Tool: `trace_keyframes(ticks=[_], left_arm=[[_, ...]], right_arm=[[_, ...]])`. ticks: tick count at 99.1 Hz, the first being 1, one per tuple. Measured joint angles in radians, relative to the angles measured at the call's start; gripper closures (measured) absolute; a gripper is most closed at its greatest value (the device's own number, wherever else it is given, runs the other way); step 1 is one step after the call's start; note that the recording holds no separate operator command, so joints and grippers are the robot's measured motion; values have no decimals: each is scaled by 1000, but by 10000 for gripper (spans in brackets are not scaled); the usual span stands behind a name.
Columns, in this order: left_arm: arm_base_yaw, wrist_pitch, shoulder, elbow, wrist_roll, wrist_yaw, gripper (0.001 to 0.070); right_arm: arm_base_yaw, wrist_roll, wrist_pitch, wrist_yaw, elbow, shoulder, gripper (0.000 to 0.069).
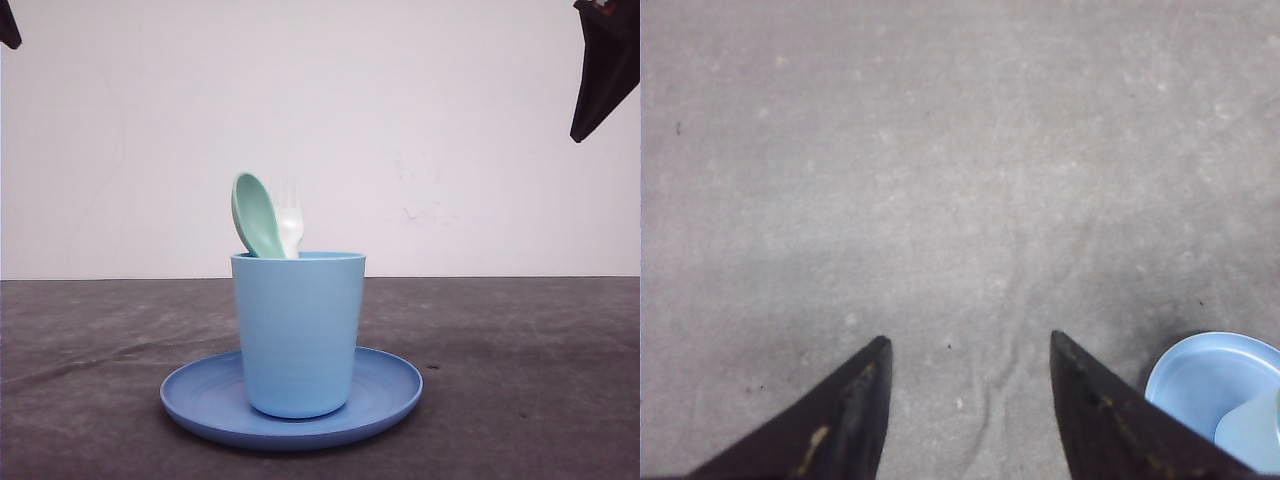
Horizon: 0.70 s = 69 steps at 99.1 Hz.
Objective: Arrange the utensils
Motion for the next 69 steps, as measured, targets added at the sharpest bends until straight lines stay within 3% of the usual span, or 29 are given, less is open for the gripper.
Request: trace_keyframes(ticks=[31,37,45,51,58,69], left_arm=[[0,0,0,0,0,0,412],[0,0,0,0,0,0,451],[0,0,0,0,1,0,604],[0,0,0,0,1,0,662],[0,0,0,0,2,0,684],[0,0,0,0,2,0,691]], right_arm=[[0,-3,-29,1,0,0,44],[0,-3,-32,8,0,0,171],[0,-3,-38,23,0,0,412],[0,-4,-40,27,0,0,565],[0,-4,-39,27,0,0,642],[0,-3,-38,27,0,0,674]])
